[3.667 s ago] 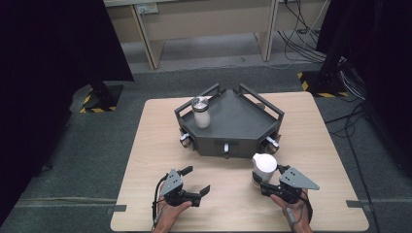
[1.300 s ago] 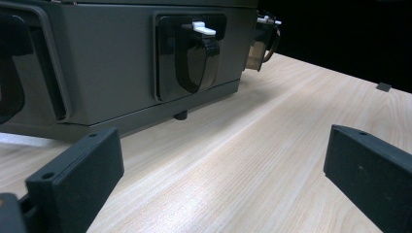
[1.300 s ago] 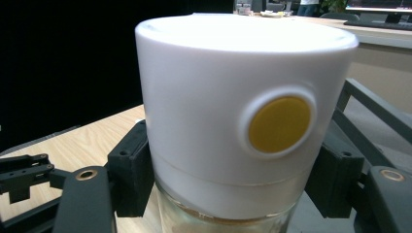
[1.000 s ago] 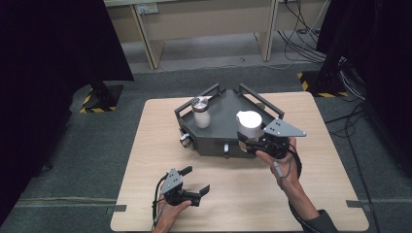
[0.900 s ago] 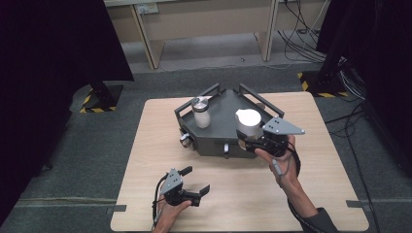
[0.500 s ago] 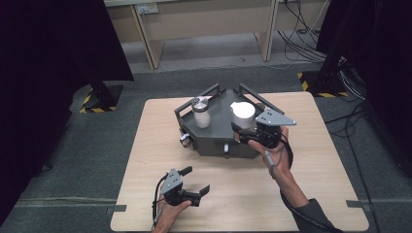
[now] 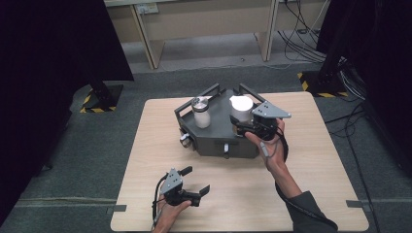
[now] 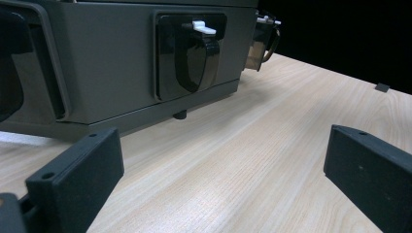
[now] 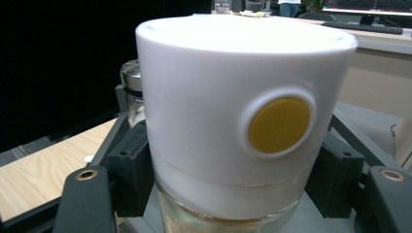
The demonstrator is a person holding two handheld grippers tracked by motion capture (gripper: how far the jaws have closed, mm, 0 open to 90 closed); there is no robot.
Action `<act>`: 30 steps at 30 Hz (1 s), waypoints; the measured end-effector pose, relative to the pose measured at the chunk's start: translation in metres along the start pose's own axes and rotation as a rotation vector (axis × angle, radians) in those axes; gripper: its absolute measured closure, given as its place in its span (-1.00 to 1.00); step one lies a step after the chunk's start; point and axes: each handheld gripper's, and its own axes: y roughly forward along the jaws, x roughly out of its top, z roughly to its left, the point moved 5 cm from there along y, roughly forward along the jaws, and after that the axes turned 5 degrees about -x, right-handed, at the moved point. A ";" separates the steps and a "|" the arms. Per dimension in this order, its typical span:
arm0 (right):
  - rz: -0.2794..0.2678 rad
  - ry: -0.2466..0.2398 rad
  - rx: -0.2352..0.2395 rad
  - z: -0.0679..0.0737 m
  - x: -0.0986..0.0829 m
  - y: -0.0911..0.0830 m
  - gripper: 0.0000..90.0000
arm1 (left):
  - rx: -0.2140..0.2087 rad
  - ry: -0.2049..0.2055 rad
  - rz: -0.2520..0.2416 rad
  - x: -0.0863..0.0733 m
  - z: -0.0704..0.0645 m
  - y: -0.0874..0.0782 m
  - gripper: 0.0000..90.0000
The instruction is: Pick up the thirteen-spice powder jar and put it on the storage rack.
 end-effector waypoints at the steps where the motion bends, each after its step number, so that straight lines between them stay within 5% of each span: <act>1: 0.000 0.002 -0.003 -0.001 0.000 0.001 -0.32 | 0.000 -0.001 0.000 0.000 0.000 0.000 -0.99; 30: -0.004 0.041 -0.070 -0.004 -0.007 0.032 -0.32 | -0.004 -0.002 0.002 -0.001 0.001 0.001 -0.99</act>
